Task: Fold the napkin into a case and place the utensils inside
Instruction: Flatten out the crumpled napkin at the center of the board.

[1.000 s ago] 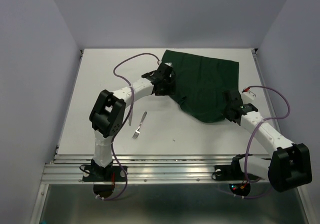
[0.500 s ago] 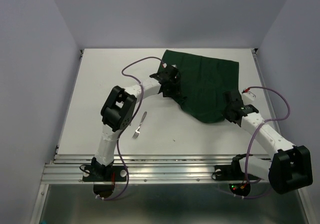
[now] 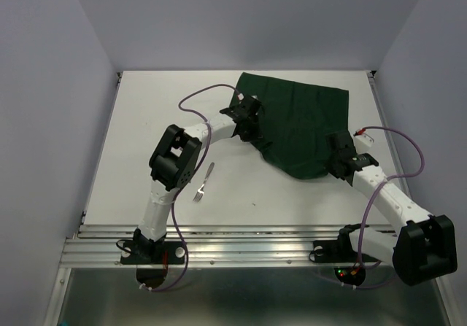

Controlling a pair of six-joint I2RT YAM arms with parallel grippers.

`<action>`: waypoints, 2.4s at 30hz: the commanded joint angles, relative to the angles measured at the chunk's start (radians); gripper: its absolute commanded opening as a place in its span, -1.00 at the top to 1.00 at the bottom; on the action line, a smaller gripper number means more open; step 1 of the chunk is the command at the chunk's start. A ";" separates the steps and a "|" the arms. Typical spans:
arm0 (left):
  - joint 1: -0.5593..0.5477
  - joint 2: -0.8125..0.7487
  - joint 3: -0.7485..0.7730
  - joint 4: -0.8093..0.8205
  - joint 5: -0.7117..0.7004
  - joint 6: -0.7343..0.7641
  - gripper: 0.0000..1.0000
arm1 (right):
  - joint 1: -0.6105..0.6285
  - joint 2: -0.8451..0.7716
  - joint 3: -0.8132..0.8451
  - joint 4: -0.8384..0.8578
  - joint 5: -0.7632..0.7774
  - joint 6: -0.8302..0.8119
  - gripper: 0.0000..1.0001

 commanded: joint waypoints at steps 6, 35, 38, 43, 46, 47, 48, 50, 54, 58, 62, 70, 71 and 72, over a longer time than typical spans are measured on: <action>-0.005 -0.050 0.050 -0.019 -0.050 0.031 1.00 | -0.008 -0.022 -0.010 0.017 0.019 0.002 0.99; -0.102 0.010 0.164 -0.080 -0.203 0.226 -0.48 | -0.008 -0.028 -0.018 0.017 0.016 0.002 0.99; -0.102 0.041 0.194 -0.096 -0.213 0.241 -0.33 | -0.008 -0.033 -0.019 0.017 0.019 -0.001 0.99; -0.102 0.062 0.218 -0.108 -0.208 0.258 -0.26 | -0.008 -0.031 -0.023 0.017 0.018 0.001 0.99; -0.102 0.065 0.221 -0.116 -0.211 0.261 -0.10 | -0.008 -0.030 -0.023 0.017 0.019 0.002 0.99; -0.102 0.064 0.219 -0.117 -0.216 0.264 0.05 | -0.008 -0.030 -0.023 0.015 0.018 0.004 0.99; -0.102 0.065 0.219 -0.122 -0.219 0.264 0.15 | -0.008 -0.031 -0.024 0.015 0.019 0.002 0.99; -0.102 0.061 0.218 -0.128 -0.229 0.264 0.51 | -0.008 -0.035 -0.024 0.017 0.019 0.002 0.99; -0.102 0.029 0.215 -0.177 -0.275 0.268 0.99 | -0.008 -0.035 -0.024 0.017 0.021 0.001 0.99; -0.102 -0.052 0.134 -0.214 -0.306 0.288 1.00 | -0.008 -0.039 -0.023 0.014 0.024 -0.002 0.99; -0.097 -0.169 0.025 -0.244 -0.328 0.313 0.99 | -0.008 -0.038 -0.021 0.014 0.030 -0.002 0.99; -0.079 -0.298 -0.167 -0.287 -0.354 0.334 -0.23 | -0.008 -0.033 -0.021 0.012 0.033 0.001 0.99; -0.072 -0.307 -0.193 -0.287 -0.355 0.331 -0.31 | -0.008 -0.031 -0.021 0.014 0.033 0.001 0.99; -0.068 -0.324 -0.203 -0.286 -0.358 0.321 -0.32 | -0.008 -0.027 -0.019 0.014 0.032 0.002 0.99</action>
